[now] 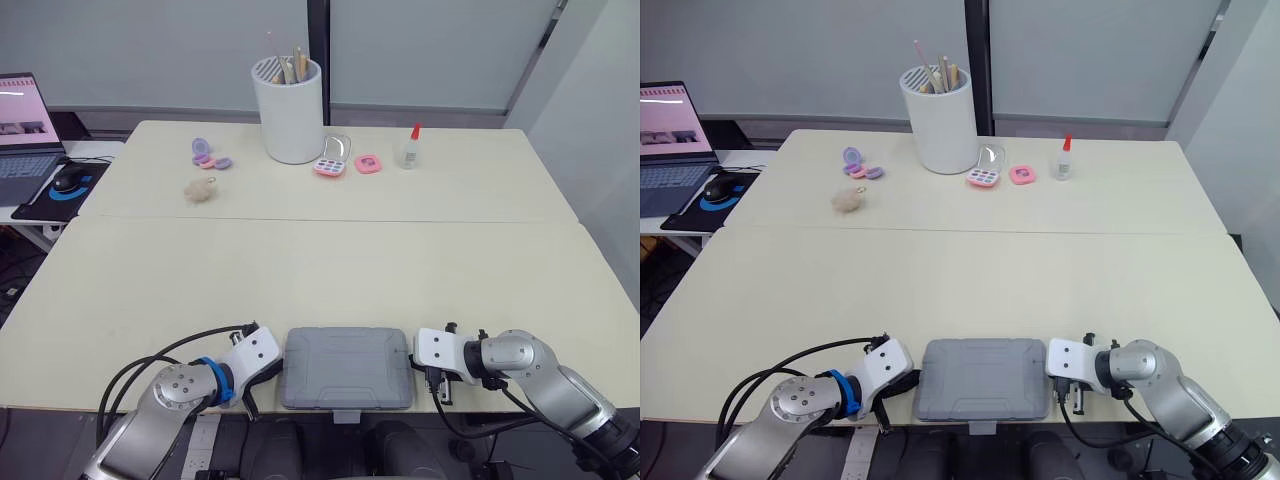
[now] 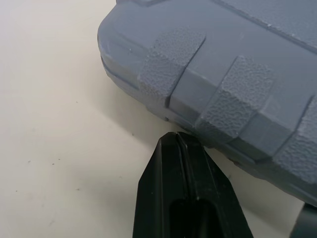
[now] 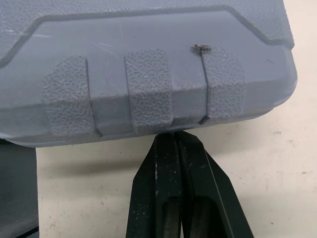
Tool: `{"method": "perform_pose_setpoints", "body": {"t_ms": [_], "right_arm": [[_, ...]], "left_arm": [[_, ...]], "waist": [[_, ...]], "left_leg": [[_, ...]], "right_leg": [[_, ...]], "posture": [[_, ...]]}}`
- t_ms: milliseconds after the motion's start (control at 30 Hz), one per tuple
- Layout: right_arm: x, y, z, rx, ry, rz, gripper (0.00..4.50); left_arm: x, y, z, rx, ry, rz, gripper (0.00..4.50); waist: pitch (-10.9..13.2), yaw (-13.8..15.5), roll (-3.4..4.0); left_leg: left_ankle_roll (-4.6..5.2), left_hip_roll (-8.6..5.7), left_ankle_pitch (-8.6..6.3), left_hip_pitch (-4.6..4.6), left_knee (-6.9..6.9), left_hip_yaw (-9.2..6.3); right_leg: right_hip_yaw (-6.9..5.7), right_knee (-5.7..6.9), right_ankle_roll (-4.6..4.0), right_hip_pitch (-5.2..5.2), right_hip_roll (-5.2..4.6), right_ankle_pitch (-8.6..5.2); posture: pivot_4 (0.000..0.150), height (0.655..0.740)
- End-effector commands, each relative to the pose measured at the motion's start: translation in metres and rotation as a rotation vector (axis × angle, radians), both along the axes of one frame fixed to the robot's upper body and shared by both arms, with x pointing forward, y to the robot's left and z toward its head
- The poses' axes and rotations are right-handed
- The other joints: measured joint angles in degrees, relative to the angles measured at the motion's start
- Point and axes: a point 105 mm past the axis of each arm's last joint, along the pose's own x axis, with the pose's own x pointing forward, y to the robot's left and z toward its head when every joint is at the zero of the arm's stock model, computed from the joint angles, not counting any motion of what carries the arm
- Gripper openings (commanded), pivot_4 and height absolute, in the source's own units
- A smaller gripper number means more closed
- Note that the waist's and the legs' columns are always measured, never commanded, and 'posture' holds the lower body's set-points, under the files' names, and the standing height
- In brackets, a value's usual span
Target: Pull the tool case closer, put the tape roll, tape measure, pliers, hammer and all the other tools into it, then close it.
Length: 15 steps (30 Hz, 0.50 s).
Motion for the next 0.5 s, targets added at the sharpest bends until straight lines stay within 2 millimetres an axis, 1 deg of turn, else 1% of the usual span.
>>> {"method": "perform_pose_setpoints", "body": {"t_ms": [33,167,267,433,500], "right_arm": [[0.001,0.013,0.012,0.047,-0.042,0.038,0.02],[0.003,0.012,0.011,0.043,-0.045,0.033,0.02],[0.006,0.006,0.011,0.029,-0.052,0.016,0.02],[0.026,-0.025,0.017,-0.038,-0.124,-0.050,0.02],[0.037,-0.041,0.025,-0.049,-0.161,-0.086,0.02]], "left_arm": [[0.002,-0.015,0.007,-0.037,-0.033,-0.049,0.00],[0.004,-0.012,0.008,-0.030,-0.032,-0.048,0.00],[0.003,-0.006,0.010,-0.028,-0.027,-0.034,0.00],[-0.001,0.024,0.018,0.008,-0.026,0.015,0.00],[0.002,0.039,0.027,0.003,-0.054,0.041,0.00]], "waist": [[0.00,0.00,0.00],[0.00,-0.01,0.00],[0.00,-0.01,0.00],[0.00,-0.22,0.00],[0.00,-0.16,0.00]], "left_leg": [[0.00,0.00,0.00,0.00,0.01,0.00],[0.00,0.00,0.00,0.00,0.02,0.00],[0.00,0.01,0.00,0.01,0.02,0.00],[0.00,0.01,0.00,0.02,0.02,0.02],[0.00,0.01,0.00,0.03,0.02,0.02]], "right_leg": [[0.00,0.00,0.00,0.00,0.00,0.00],[0.00,0.00,0.00,0.01,0.01,0.00],[0.00,0.01,-0.02,0.01,0.01,0.01],[0.03,0.01,-0.02,0.01,0.01,0.02],[0.02,0.01,-0.03,0.01,0.01,0.02]], "posture": [[0.150,0.7400],[0.150,0.7400],[0.150,0.7400],[0.150,0.7400],[0.150,0.7400]]}}
